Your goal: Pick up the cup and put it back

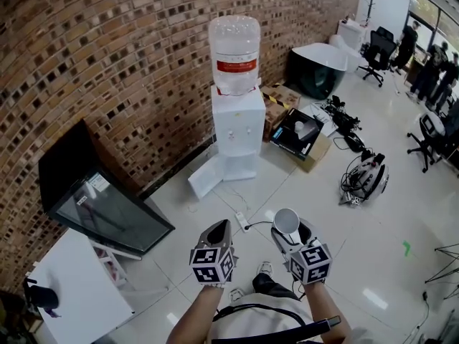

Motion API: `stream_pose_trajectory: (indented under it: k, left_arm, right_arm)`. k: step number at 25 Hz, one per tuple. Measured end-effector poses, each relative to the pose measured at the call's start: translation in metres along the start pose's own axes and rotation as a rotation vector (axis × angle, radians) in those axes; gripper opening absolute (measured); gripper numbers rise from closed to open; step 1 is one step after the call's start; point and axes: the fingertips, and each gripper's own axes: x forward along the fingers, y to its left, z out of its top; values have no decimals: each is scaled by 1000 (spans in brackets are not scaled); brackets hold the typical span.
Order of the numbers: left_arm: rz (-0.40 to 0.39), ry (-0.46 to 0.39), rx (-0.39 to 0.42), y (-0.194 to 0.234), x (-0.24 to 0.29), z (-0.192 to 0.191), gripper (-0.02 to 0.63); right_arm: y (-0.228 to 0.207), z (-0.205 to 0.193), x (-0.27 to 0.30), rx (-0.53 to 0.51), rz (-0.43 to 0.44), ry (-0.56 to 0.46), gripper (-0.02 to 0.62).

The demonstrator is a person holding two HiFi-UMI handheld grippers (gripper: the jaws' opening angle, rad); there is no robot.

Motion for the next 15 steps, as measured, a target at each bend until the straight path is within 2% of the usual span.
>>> stream_pose_trajectory:
  k: [8,15]
  left_arm:
    - [5,-9,5,-1,0,2,-5]
    - [4,-11,-29,-1,2,6,-3]
  right_arm:
    - [4,5,5,-10,29,0,310]
    - [2,10,10,-11,39,4,310]
